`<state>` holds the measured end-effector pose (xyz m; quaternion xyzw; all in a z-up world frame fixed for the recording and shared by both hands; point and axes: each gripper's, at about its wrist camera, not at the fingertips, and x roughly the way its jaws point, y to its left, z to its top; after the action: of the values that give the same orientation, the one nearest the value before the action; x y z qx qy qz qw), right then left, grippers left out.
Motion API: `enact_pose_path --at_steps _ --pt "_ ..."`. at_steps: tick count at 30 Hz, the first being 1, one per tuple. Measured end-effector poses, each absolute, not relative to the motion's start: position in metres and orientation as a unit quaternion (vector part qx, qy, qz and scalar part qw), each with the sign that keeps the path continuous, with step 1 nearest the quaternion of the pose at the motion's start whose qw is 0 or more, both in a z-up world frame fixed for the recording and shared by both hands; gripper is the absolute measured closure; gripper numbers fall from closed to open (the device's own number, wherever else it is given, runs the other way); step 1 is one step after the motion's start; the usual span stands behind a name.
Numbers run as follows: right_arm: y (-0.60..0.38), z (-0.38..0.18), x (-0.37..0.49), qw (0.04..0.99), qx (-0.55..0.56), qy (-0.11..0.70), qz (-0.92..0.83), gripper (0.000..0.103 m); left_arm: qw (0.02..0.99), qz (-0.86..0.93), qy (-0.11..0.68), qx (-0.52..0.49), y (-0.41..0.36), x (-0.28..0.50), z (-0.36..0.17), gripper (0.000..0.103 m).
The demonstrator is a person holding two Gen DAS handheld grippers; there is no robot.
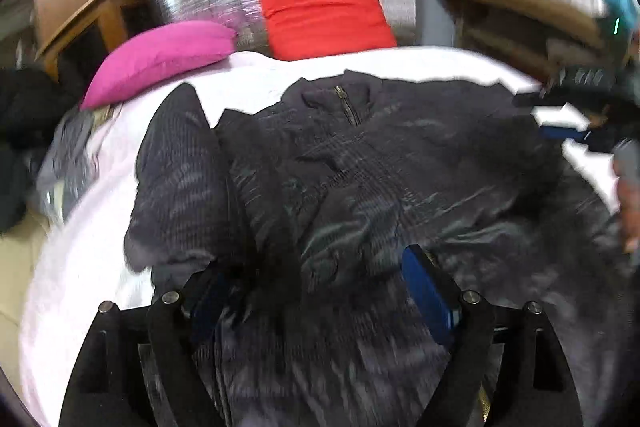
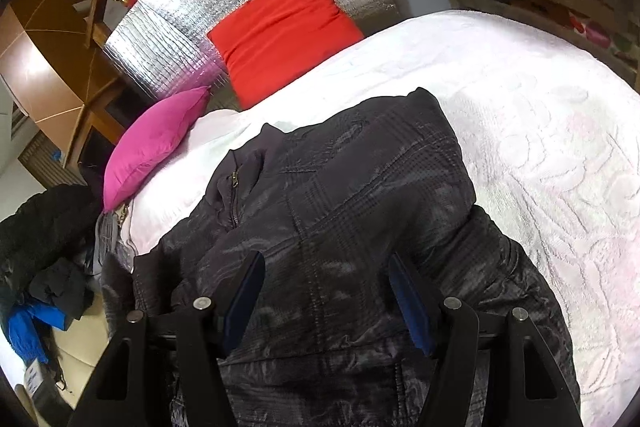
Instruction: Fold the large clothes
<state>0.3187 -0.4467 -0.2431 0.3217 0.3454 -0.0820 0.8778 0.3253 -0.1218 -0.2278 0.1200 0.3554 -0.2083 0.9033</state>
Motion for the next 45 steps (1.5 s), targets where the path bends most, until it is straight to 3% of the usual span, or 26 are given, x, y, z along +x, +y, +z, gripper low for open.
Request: enact_pose_path --at_steps 5,12,18,25,26,28,29,31,32,39,45 --pt "-0.444 -0.242 0.316 0.877 0.326 0.344 -0.078 0.035 0.901 -0.217 0.375 -0.015 -0.065 0.316 -0.204 0.018" --pt "-0.424 -0.238 0.322 0.886 0.301 0.350 -0.034 0.035 0.866 -0.146 0.415 -0.237 0.030 0.366 -0.197 0.017" --pt "-0.407 -0.233 0.328 0.898 0.264 0.350 -0.023 0.035 0.798 -0.158 0.447 -0.371 0.041 0.417 -0.205 0.017" --pt "-0.428 -0.236 0.325 0.890 0.291 0.350 -0.038 0.035 0.745 -0.155 0.471 -0.446 0.018 0.444 -0.218 0.018" --pt "-0.430 -0.236 0.324 0.889 0.294 0.349 -0.039 0.035 0.745 -0.151 0.471 -0.447 0.015 0.446 -0.217 0.020" --pt "-0.436 -0.236 0.322 0.888 0.300 0.347 -0.042 0.035 0.753 -0.143 0.465 -0.442 0.010 0.449 -0.211 0.041" --pt "-0.438 -0.236 0.322 0.887 0.302 0.346 -0.042 0.035 0.761 -0.140 0.465 -0.430 0.006 0.451 -0.207 0.059" --pt "-0.444 -0.234 0.319 0.886 0.308 0.343 -0.044 0.035 0.786 -0.131 0.465 -0.386 -0.010 0.459 -0.196 0.072" --pt "-0.447 -0.234 0.317 0.886 0.310 0.341 -0.046 0.035 0.802 -0.125 0.460 -0.361 -0.019 0.459 -0.189 0.085" --pt "-0.474 -0.233 0.307 0.876 0.346 0.330 -0.066 0.035 0.883 -0.166 0.419 -0.133 -0.126 0.429 -0.152 0.089" --pt "-0.491 -0.235 0.300 0.866 0.372 0.325 -0.073 0.035 0.864 -0.247 0.437 0.039 -0.230 0.378 -0.193 0.087"
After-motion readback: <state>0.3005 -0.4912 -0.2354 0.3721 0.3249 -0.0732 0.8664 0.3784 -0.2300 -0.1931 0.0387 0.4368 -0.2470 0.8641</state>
